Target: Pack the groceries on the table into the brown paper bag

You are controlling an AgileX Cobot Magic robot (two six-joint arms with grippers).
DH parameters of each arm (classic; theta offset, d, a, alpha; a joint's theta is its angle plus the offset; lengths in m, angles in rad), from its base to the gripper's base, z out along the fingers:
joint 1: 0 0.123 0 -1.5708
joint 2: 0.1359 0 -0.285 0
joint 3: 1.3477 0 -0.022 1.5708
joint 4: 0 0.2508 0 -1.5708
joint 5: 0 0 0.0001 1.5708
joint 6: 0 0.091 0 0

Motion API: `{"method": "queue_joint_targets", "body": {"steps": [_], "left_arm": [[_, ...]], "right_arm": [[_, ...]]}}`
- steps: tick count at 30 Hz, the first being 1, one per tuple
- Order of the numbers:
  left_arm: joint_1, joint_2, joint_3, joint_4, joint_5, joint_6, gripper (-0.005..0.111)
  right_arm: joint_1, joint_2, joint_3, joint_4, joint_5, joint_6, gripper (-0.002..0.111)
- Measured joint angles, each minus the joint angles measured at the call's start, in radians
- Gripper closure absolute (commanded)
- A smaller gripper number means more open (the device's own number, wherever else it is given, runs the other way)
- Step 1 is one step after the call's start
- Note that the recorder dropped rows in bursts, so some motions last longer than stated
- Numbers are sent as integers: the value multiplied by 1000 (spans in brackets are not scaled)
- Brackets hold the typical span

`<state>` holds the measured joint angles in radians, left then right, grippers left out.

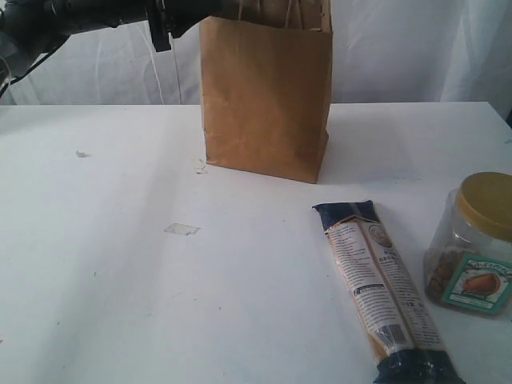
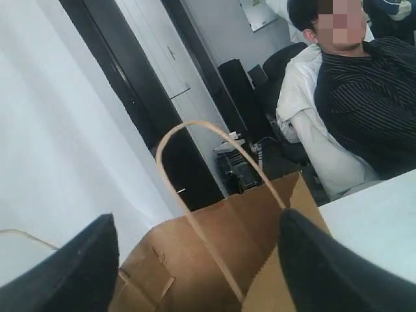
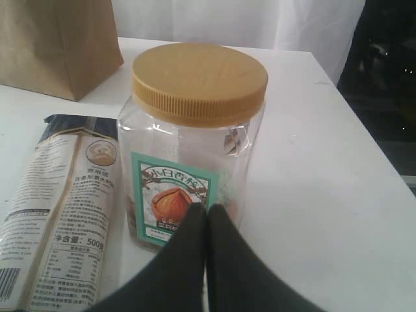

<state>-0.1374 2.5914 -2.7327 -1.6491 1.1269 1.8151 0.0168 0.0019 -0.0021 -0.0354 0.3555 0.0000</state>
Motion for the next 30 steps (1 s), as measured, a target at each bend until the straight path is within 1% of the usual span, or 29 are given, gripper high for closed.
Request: {"method": "queue_joint_targets", "body": {"steps": [2, 3, 8, 9, 10, 11, 12, 14, 16, 19, 21, 23, 25, 27, 29, 30], "left_arm": [[7, 0, 0, -1, 0, 0, 37], [16, 0, 0, -2, 2, 0, 40], [102, -22, 0, -2, 2, -31, 52], [128, -34, 0, -8, 2, -35, 55], [145, -40, -2, -10, 2, -43, 61], [163, -46, -4, -16, 2, -49, 69], [188, -55, -5, -25, 2, -61, 79], [226, -70, -10, -31, 2, -100, 104], [260, -83, -10, -28, 2, -161, 107], [303, -101, -12, 35, 2, -277, 107], [321, -114, -12, 114, -4, -360, 107], [330, -123, -16, 215, -41, -454, 107], [334, -141, -18, 364, -110, -633, 107], [336, -163, -18, 602, -196, -937, 107], [336, -179, -18, 884, -230, -1261, 107], [338, -190, -18, 1018, -232, -1391, 107]], "right_arm": [[0, 0, 0, 0, 0, 0, 108], [0, 0, 0, 0, 0, 0, 108], [0, 0, 0, 0, 0, 0, 108], [0, 0, 0, 0, 0, 0, 108], [0, 0, 0, 0, 0, 0, 108], [0, 0, 0, 0, 0, 0, 108], [0, 0, 0, 0, 0, 0, 108], [0, 0, 0, 0, 0, 0, 108], [0, 0, 0, 0, 0, 0, 108], [0, 0, 0, 0, 0, 12, 108], [0, 0, 0, 0, 0, 16, 108], [0, 0, 0, 0, 0, 16, 108], [0, 0, 0, 0, 0, 16, 108], [0, 0, 0, 0, 0, 18, 108], [0, 0, 0, 0, 0, 18, 108], [0, 0, 0, 0, 0, 18, 108]]}}
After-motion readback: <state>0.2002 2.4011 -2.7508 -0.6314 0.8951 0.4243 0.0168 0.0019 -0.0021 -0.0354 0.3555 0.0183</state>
